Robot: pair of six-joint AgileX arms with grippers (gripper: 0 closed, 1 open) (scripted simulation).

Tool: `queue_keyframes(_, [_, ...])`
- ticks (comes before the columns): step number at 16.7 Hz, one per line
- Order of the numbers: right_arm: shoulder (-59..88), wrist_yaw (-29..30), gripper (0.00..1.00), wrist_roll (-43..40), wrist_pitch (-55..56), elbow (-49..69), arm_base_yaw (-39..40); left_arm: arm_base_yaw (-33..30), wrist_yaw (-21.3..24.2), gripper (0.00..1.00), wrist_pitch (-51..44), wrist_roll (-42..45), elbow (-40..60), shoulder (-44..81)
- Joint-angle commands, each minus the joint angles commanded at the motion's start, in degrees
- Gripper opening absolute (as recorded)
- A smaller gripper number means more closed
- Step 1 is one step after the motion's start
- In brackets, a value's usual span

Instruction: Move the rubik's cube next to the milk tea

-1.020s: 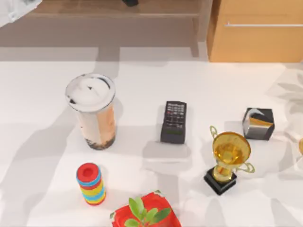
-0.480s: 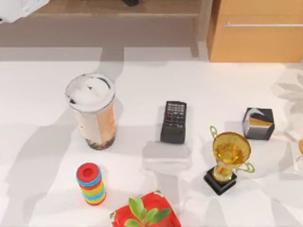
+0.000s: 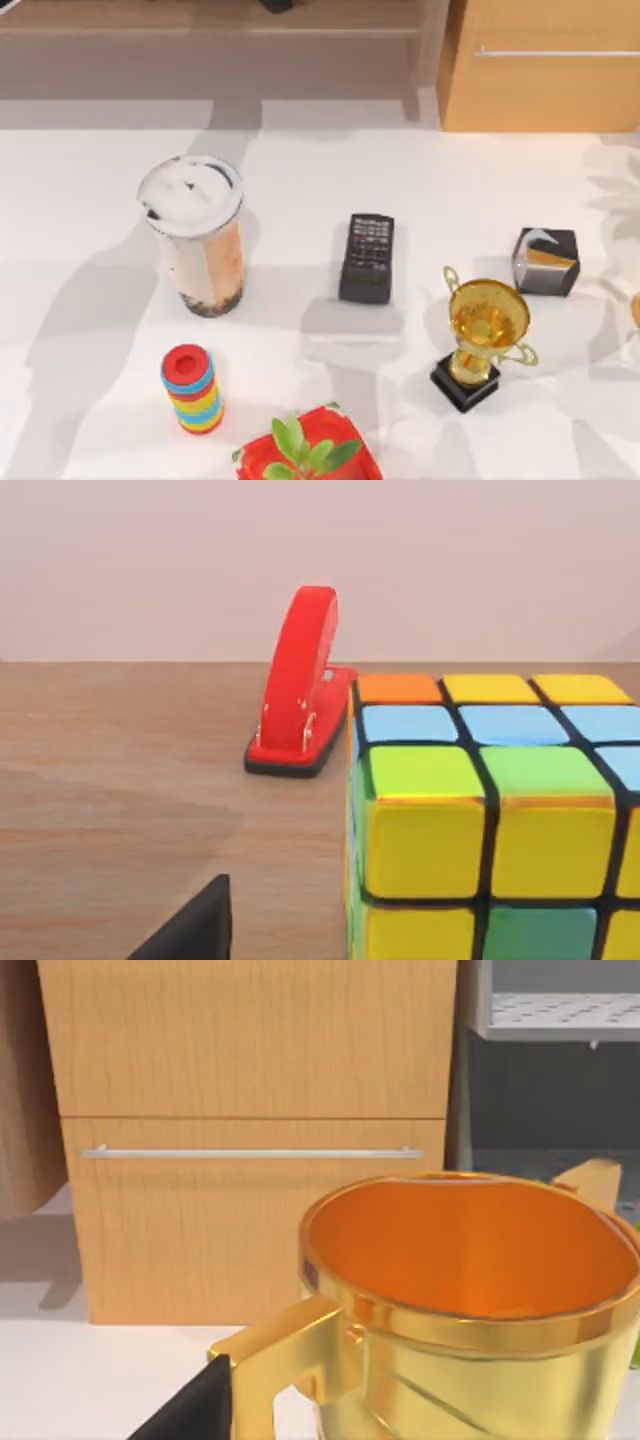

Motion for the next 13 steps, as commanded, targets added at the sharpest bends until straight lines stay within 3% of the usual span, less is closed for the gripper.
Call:
queue_keyframes(4, [0.0, 0.0, 1.00, 0.0, 0.0, 0.0, 0.0, 0.8, 0.9, 1.00, -0.3, -0.1, 6.7, 6.4])
queue_keyframes(8, [0.0, 0.0, 1.00, 0.0, 0.0, 0.0, 0.0, 0.9, 1.0, 1.00, -0.4, -0.1, 7.0, 6.8])
queue_keyframes(13, [0.0, 0.0, 1.00, 0.0, 0.0, 0.0, 0.0, 0.9, 1.0, 0.62, -0.4, -0.1, 7.0, 6.8])
